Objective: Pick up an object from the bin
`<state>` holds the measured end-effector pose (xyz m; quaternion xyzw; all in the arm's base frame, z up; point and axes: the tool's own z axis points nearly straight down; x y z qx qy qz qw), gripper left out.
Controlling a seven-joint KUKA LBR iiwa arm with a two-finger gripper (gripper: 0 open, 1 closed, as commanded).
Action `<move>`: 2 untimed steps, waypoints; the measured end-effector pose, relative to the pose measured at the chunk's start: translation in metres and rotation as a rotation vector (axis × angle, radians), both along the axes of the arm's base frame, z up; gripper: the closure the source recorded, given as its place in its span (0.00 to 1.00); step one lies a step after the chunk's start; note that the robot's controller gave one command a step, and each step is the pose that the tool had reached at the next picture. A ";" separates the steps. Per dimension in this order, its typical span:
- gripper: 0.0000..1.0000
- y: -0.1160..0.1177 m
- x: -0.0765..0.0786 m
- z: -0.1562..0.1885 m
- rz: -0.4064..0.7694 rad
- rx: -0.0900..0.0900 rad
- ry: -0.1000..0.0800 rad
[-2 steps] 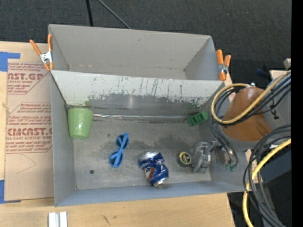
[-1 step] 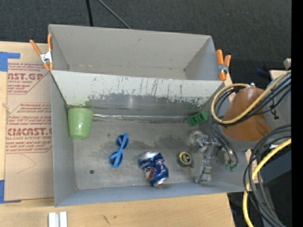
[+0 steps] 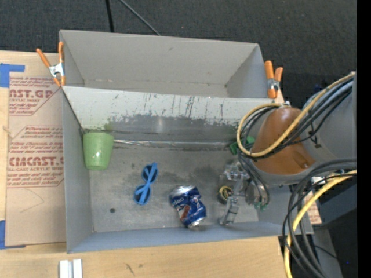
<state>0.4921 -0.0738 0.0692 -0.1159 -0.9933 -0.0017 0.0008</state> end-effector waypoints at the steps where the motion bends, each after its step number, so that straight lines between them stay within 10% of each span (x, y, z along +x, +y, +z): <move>1: 1.00 -0.003 0.000 0.001 -0.003 -0.003 -0.001; 2: 1.00 -0.035 0.024 0.163 0.002 -0.006 -0.011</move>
Offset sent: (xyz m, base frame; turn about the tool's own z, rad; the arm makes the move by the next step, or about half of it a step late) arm 0.0000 0.0000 0.0000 0.0000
